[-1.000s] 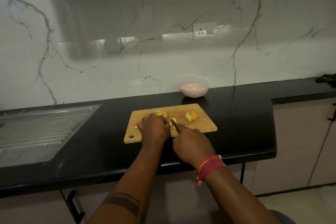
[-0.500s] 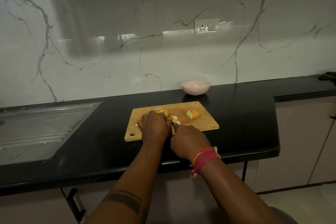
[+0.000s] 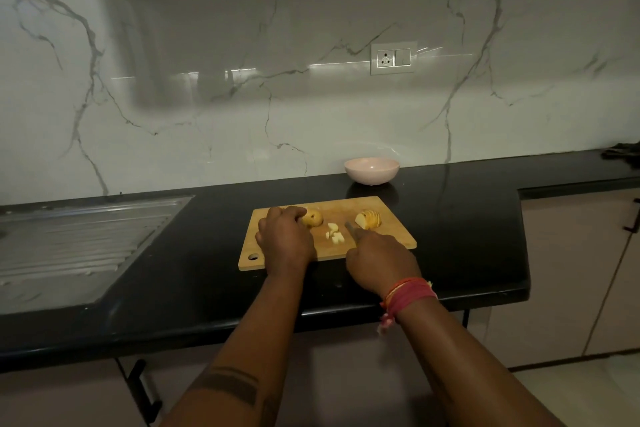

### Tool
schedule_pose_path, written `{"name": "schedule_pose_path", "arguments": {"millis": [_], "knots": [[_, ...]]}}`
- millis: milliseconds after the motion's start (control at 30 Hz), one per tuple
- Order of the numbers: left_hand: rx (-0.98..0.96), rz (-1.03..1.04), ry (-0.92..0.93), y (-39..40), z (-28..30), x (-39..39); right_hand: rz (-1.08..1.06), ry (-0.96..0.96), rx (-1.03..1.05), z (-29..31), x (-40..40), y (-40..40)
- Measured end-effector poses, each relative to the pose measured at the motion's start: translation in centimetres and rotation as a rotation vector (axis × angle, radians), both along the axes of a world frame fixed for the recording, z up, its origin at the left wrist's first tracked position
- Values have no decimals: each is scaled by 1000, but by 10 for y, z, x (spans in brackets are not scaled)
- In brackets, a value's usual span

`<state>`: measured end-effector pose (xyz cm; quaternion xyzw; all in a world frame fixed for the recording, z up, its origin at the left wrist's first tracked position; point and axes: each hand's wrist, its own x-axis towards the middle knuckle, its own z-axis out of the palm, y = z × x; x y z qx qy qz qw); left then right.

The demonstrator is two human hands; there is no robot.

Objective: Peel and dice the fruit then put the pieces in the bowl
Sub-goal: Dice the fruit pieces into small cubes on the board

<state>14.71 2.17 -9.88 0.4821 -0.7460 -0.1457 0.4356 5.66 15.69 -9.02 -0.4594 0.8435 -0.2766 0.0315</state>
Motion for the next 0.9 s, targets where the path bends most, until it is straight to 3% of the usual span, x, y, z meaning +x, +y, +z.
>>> {"name": "schedule_pose_path", "arguments": {"millis": [133, 267, 467, 767, 900], "knots": [[125, -12, 262, -6, 0, 4, -26, 56, 65, 3, 10, -17], [146, -58, 327, -6, 1, 6, 12, 152, 34, -1, 36, -31], [188, -61, 402, -10, 1, 10, 106, 145, -23, -3, 45, -40], [89, 5, 376, -16, -2, 4, 77, -10, -169, -3, 15, -29], [-5, 69, 76, -20, 1, -1, 76, 1, -180, -5, 15, -28]]}}
